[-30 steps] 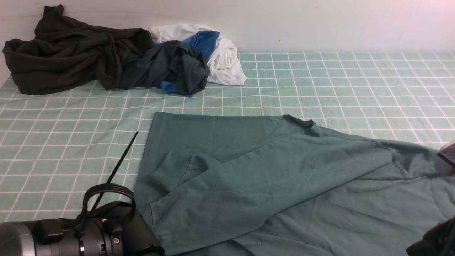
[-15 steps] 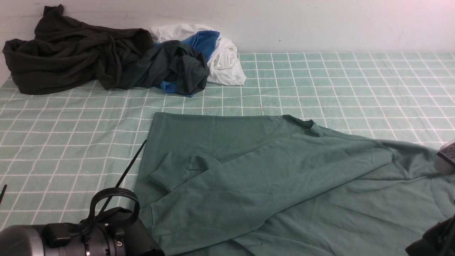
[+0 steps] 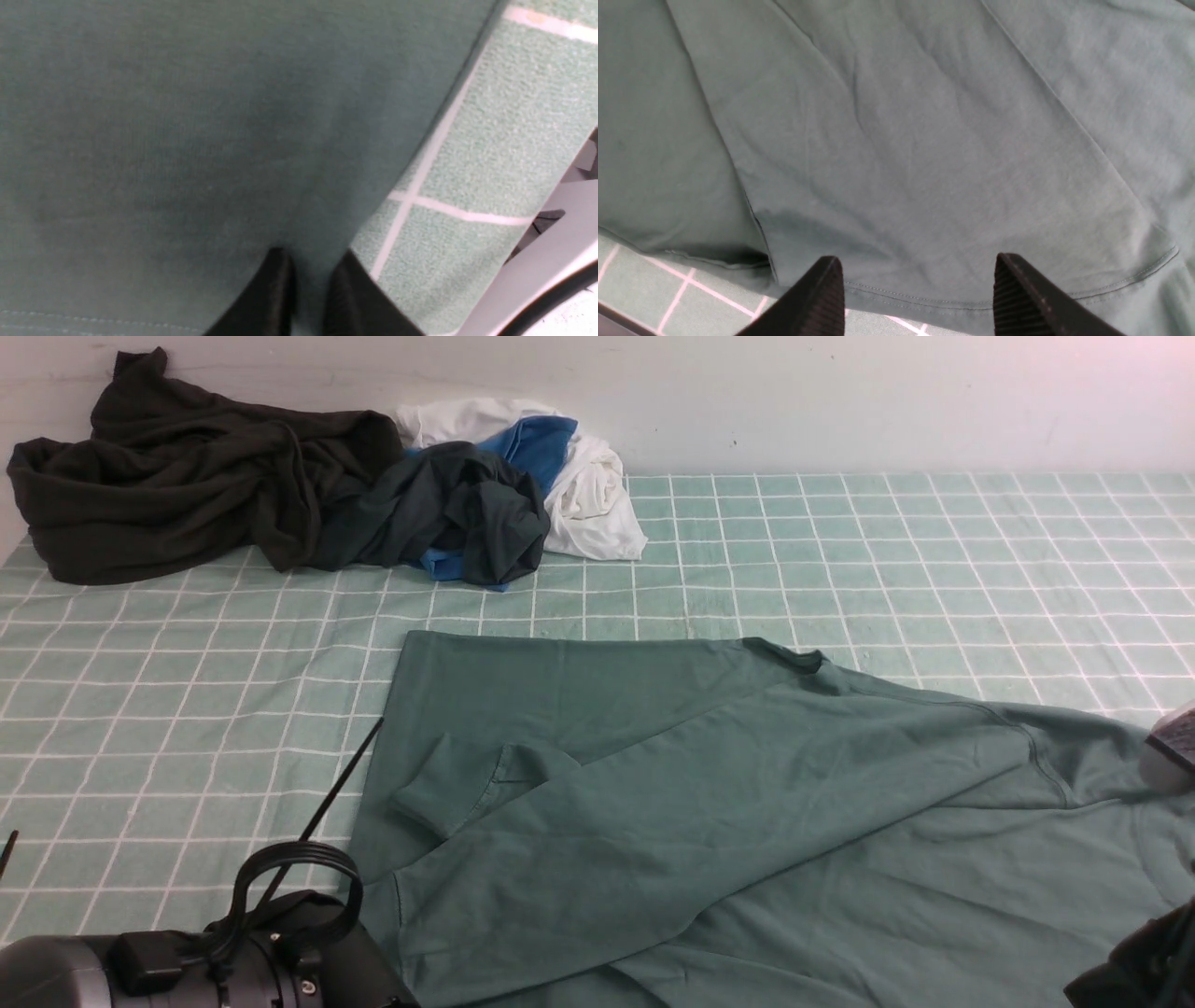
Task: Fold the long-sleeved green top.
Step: Use both arms simultaneously to clamp the lower edge of the clothing fabric
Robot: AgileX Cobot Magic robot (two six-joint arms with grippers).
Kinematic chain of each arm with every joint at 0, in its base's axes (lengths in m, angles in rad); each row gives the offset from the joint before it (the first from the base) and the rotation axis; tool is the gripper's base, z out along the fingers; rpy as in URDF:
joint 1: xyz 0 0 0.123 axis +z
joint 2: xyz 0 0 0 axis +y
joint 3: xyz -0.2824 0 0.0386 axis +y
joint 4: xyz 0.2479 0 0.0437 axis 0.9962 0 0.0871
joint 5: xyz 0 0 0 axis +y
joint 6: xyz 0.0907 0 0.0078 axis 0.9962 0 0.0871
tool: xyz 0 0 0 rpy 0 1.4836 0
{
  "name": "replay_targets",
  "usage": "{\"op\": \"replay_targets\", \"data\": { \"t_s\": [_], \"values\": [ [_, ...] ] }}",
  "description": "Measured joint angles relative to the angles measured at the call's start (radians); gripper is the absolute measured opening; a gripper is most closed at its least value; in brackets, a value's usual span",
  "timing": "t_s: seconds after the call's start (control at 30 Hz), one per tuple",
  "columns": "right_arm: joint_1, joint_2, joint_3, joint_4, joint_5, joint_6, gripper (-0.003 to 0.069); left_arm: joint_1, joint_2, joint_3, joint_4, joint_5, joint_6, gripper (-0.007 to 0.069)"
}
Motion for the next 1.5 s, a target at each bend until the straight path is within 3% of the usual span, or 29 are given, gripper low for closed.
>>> {"op": "replay_targets", "data": {
  "t_s": [0.17, 0.27, 0.5, 0.7, 0.87, 1.03, 1.27, 1.37, 1.4, 1.43, 1.5],
  "values": [
    [0.0, 0.011, 0.001, 0.029, 0.019, -0.156, 0.0409, 0.0, -0.002, 0.001, 0.006, -0.006, -0.033, 0.0006],
    [0.0, 0.031, 0.029, 0.114, 0.024, -0.288, 0.0426, 0.006, -0.03, 0.001, 0.017, 0.005, -0.076, 0.0006],
    [0.0, 0.096, 0.228, 0.177, -0.052, -0.6, 0.0496, 0.071, -0.173, 0.008, 0.038, 0.072, -0.123, 0.0006],
    [0.001, 0.106, 0.34, 0.105, -0.224, -0.664, 0.0501, 0.08, -0.181, 0.026, 0.038, 0.055, -0.125, 0.0006],
    [0.001, 0.126, 0.428, -0.099, -0.393, -0.671, 0.0495, 0.08, -0.181, 0.03, 0.038, 0.036, -0.125, 0.0006],
    [0.001, 0.196, 0.441, -0.209, -0.449, -0.632, 0.0464, 0.08, -0.181, 0.03, 0.038, 0.03, -0.125, 0.0003],
    [0.002, 0.234, 0.436, -0.242, -0.473, -0.581, 0.0335, 0.08, -0.181, 0.03, 0.038, 0.026, -0.125, 0.0003],
    [0.002, 0.234, 0.436, -0.243, -0.473, -0.577, 0.0214, 0.08, -0.181, 0.03, 0.038, 0.026, -0.125, 0.0003],
    [0.002, 0.234, 0.435, -0.243, -0.473, -0.577, 0.0206, 0.08, -0.181, 0.03, 0.038, 0.026, -0.125, 0.0003],
    [0.002, 0.234, 0.435, -0.243, -0.473, -0.577, 0.0129, 0.08, -0.181, 0.03, 0.038, 0.023, -0.125, 0.0003],
    [0.002, 0.234, 0.432, -0.243, -0.473, -0.576, 0.0061, 0.08, -0.181, 0.03, 0.038, 0.023, -0.127, 0.0003]
  ]
}}
